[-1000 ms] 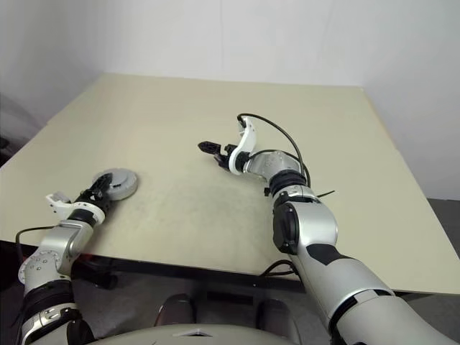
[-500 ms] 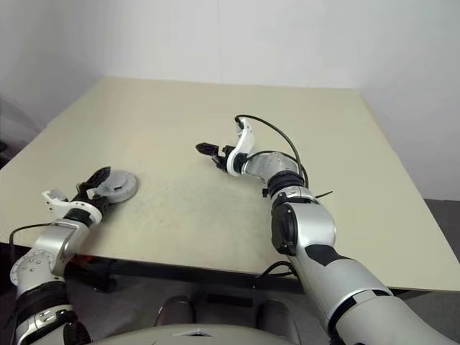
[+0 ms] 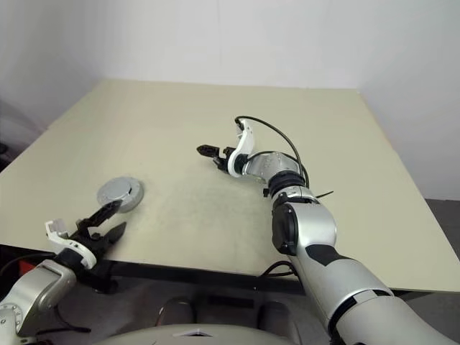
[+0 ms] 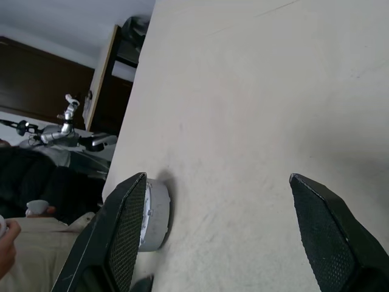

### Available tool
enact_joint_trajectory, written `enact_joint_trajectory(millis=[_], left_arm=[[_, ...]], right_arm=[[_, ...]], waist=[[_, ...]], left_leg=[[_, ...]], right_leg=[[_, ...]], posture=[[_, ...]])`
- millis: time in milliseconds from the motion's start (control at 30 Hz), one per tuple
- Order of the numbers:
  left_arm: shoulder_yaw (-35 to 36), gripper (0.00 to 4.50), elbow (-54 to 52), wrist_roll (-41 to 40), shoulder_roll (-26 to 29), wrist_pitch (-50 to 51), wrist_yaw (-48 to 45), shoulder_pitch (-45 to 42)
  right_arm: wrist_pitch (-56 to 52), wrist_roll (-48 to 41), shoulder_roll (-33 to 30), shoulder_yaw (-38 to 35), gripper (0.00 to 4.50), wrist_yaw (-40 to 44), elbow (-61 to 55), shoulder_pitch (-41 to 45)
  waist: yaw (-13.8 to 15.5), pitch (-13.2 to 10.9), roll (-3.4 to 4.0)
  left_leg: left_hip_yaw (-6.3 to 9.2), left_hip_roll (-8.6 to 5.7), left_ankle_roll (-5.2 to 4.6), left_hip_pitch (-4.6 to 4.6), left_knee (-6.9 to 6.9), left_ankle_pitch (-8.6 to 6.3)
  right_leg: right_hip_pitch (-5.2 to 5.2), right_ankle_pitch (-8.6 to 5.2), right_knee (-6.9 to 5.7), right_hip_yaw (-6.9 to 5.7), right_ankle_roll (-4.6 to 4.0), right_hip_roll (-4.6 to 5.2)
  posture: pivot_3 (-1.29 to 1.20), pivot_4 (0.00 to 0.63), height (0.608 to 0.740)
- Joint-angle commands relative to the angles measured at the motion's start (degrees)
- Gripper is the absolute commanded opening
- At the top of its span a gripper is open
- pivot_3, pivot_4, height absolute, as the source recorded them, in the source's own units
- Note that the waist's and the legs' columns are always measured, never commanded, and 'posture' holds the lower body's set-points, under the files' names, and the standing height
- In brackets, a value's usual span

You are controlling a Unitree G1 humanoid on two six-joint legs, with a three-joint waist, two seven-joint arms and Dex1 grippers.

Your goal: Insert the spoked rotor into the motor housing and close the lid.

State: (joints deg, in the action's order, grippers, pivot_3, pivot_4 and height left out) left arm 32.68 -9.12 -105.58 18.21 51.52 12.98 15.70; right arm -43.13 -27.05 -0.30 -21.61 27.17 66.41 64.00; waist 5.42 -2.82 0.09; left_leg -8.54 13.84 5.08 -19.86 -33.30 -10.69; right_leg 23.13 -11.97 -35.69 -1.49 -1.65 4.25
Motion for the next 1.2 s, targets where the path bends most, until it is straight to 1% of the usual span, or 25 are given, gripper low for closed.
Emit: enact_joint_trajectory(millis=[33,100,200,233,267,333,400,467,500,633,767,833,900,1000,1067,1200], left_arm=[[-5.97,4.47,-0.86,1.26,1.21,2.14,0.86,1.01],[-8.07,4.47,-2.36,4.25,2.90,1.79,-0.05,-1.57],[-12.36,4.47,-5.37,15.08,5.33,-0.24,-4.12,-8.40],[-14.27,4.47,-5.68,20.36,5.74,-2.33,-6.38,-11.34],[-16.38,4.47,-5.51,25.32,6.36,-4.05,-8.60,-14.13],[-19.29,4.47,-4.61,32.73,6.78,-6.84,-12.43,-18.28],[-20.95,4.47,-3.55,37.48,6.74,-8.56,-15.59,-20.60],[-23.64,4.47,-1.55,43.94,7.62,-10.64,-19.51,-23.57],[-24.58,4.47,-0.85,46.26,7.91,-11.25,-21.26,-24.49],[-27.31,4.47,0.29,55.47,8.79,-15.36,-27.27,-25.13],[-28.79,4.47,0.94,61.94,8.92,-18.67,-32.03,-24.61],[-29.77,4.47,1.36,64.66,9.19,-19.21,-34.25,-24.39],[-30.48,4.47,1.70,66.67,9.25,-19.19,-35.81,-24.43],[-30.56,4.47,1.86,68.72,8.50,-19.63,-37.22,-24.94],[-30.52,4.47,2.17,70.18,8.07,-19.85,-37.76,-25.73],[-29.61,4.47,3.38,72.04,7.07,-19.66,-38.11,-27.37]], right_arm=[[0.95,0.91,-0.48,1.04,4.24,0.80,-1.52,0.81],[2.40,2.46,-0.75,2.71,4.24,2.44,-2.26,0.47],[7.55,7.02,-1.62,8.55,4.24,7.85,-5.45,-1.50],[9.52,8.53,-2.47,11.19,4.24,11.63,-7.57,-2.85],[12.55,10.18,-3.51,13.95,4.24,15.51,-10.16,-4.65],[18.72,12.61,-5.30,18.05,4.24,21.55,-14.63,-8.09],[23.89,13.76,-6.69,20.18,4.24,25.49,-17.57,-10.85],[29.90,16.20,-9.48,22.29,4.24,28.33,-18.25,-13.32],[30.89,16.76,-10.98,22.98,4.24,30.40,-18.28,-13.97],[29.69,15.96,-16.61,24.02,4.24,40.97,-19.10,-15.28],[32.62,17.44,-20.88,25.46,4.24,46.41,-18.64,-17.07],[32.84,17.45,-23.22,26.13,4.24,50.56,-19.42,-18.51],[32.60,16.91,-25.17,26.41,4.24,54.25,-21.07,-20.09],[31.69,16.16,-26.66,26.65,4.24,57.32,-23.36,-21.69],[30.85,15.90,-26.91,26.41,4.24,57.80,-24.53,-22.11],[29.91,15.90,-25.92,25.90,4.24,55.67,-25.91,-22.09]], waist=[[0.13,0.08,0.12],[0.25,0.08,0.13],[0.90,0.07,0.16],[0.88,0.07,0.14],[0.97,0.09,0.01],[0.84,0.10,-0.18],[0.54,0.11,-0.19],[0.22,0.12,-0.19],[0.08,0.12,-0.19],[-0.28,0.11,-0.18],[-0.03,0.11,-0.18],[0.05,0.11,-0.18],[0.17,0.11,-0.17],[0.14,0.08,-0.11],[0.01,0.08,-0.09],[0.00,0.08,-0.09]], left_leg=[[0.00,0.00,-0.07,0.04,0.00,-0.04],[0.01,-0.01,-0.14,0.10,0.01,-0.08],[0.03,-0.03,-0.11,0.10,0.00,-0.06],[0.03,-0.05,-0.10,0.10,-0.01,-0.05],[0.04,-0.04,-0.07,0.11,-0.02,-0.03],[0.10,0.01,0.05,0.09,-0.03,0.04],[0.11,0.01,0.35,0.07,-0.04,0.24],[0.11,0.00,0.41,0.02,-0.02,0.27],[0.10,0.00,0.41,0.00,-0.01,0.28],[0.08,0.00,0.34,-0.23,-0.01,0.25],[0.08,0.05,0.22,-0.19,-0.02,0.19],[0.07,0.04,0.20,-0.17,-0.08,0.18],[0.06,0.04,-0.03,-0.15,-0.14,0.05],[0.06,0.05,-0.25,-0.14,-0.37,-0.06],[0.06,0.08,-0.36,-0.16,-0.58,-0.12],[0.06,0.08,-0.51,-0.12,-0.94,-0.22]], right_leg=[[-0.04,-0.02,-0.01,0.00,0.03,0.00],[-0.12,-0.15,-0.02,0.00,0.24,0.01],[-0.30,-0.25,-0.05,-0.07,0.42,0.10],[-0.35,-0.24,-0.06,-0.06,0.45,0.12],[-0.38,-0.23,-0.06,-0.05,0.47,0.13],[-0.44,-0.21,-0.07,-0.12,0.50,0.12],[-0.45,-0.12,-0.07,-0.12,0.52,0.12],[-0.46,-0.06,-0.07,-0.08,0.43,0.10],[-0.43,0.07,-0.06,-0.08,0.20,0.09],[-0.11,0.09,-0.04,-0.05,0.05,0.04],[-0.10,0.02,-0.04,-0.12,-0.05,0.04],[-0.11,0.03,-0.06,-0.12,-0.06,0.06],[-0.15,0.03,-0.09,-0.12,-0.06,0.08],[-0.17,0.03,-0.18,-0.11,-0.07,0.10],[-0.17,0.04,-0.28,-0.10,-0.07,0.10],[-0.17,0.03,-0.60,-0.04,-0.07,0.13]], posture=[[0.00,0.000,0.740],[0.00,0.000,0.740],[0.00,0.000,0.740],[0.00,0.000,0.740],[0.00,0.000,0.740],[0.00,0.000,0.740],[0.00,0.000,0.740],[0.00,0.000,0.740],[0.00,0.000,0.740],[0.00,0.000,0.740],[0.00,0.000,0.740],[0.00,0.000,0.740],[0.00,0.000,0.740],[0.00,0.000,0.740],[0.00,0.000,0.740],[0.00,0.000,0.740]])
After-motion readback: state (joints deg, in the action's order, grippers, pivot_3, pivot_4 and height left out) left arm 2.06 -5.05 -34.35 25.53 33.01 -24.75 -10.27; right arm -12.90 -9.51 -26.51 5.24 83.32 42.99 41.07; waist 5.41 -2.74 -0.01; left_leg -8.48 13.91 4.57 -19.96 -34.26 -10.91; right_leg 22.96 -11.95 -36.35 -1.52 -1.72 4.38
